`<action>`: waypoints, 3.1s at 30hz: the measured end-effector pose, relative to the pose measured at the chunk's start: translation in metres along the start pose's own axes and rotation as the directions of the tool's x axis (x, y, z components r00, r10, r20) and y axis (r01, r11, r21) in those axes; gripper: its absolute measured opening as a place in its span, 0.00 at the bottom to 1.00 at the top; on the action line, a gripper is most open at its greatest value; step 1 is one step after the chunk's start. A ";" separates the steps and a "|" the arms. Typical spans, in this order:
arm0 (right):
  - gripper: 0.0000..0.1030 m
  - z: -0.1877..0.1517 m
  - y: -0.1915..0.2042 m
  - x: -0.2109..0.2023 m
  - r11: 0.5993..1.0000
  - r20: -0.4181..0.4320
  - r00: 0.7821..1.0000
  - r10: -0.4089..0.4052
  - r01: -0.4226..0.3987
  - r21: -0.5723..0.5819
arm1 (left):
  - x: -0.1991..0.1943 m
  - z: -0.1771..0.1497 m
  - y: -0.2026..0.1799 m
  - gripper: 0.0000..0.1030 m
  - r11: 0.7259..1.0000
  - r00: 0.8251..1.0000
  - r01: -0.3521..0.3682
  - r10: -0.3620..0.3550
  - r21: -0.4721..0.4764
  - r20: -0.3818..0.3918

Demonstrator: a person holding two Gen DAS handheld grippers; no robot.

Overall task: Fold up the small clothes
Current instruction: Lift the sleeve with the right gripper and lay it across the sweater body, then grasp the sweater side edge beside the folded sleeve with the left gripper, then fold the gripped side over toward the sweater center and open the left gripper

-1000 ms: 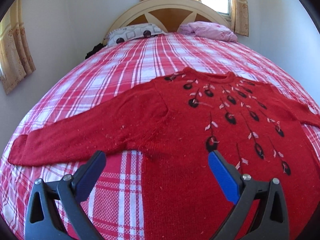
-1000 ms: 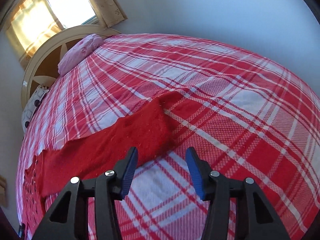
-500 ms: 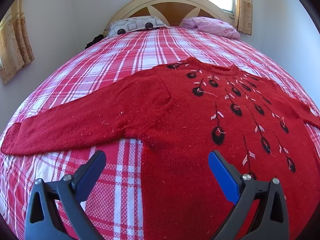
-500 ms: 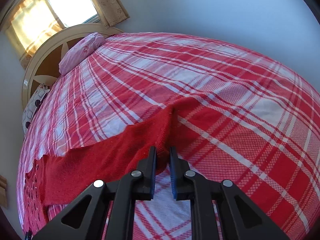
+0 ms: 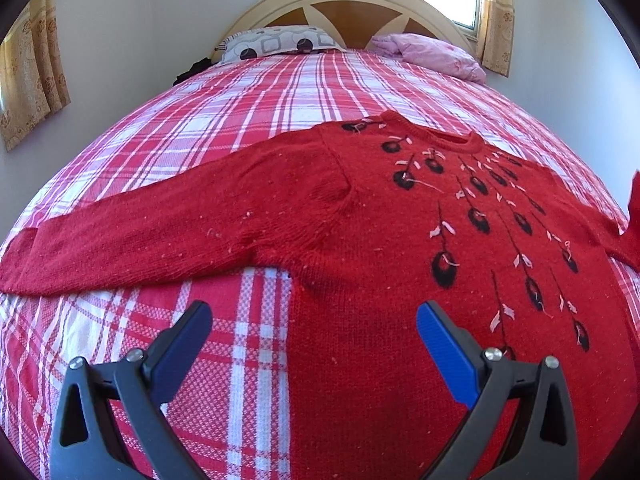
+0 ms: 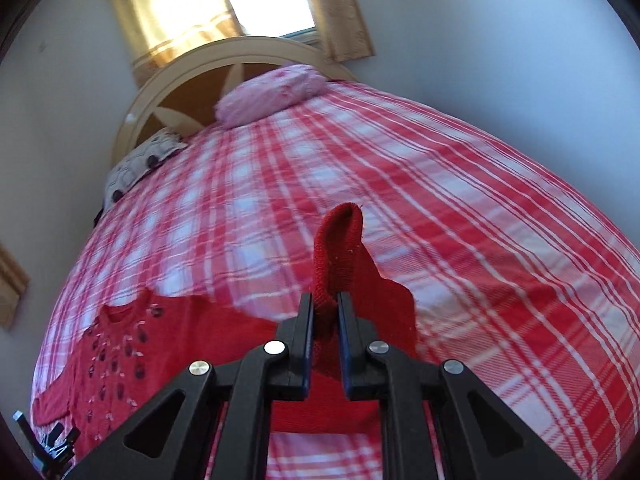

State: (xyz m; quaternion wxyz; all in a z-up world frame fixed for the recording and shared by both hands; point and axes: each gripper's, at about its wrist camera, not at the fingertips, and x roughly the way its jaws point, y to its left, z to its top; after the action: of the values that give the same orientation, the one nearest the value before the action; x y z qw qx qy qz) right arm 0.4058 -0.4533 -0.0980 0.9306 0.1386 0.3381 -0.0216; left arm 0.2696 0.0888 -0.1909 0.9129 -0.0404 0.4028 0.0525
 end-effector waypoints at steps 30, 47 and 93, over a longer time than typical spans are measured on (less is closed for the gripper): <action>0.10 -0.113 0.299 0.090 0.828 -0.308 0.924 0.225 -0.348 -0.439 | 0.010 -0.004 0.015 1.00 0.994 0.995 0.081 -0.085 -0.080 -0.052; 0.67 -0.156 0.154 0.002 0.833 -0.223 0.942 0.253 -0.329 -0.446 | -0.040 0.046 -0.073 0.92 0.979 0.982 0.185 -0.188 0.091 0.028; 0.67 -0.184 0.068 0.000 0.905 -0.157 0.941 0.300 -0.332 -0.266 | -0.005 0.104 -0.028 0.06 0.953 0.958 0.286 -0.280 -0.102 0.065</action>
State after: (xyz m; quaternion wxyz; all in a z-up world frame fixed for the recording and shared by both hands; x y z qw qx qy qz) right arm 0.3001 -0.3375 -0.2159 0.9113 0.0555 0.3626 0.1869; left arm 0.3462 0.0725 -0.1160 0.9171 -0.1470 0.3663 -0.0556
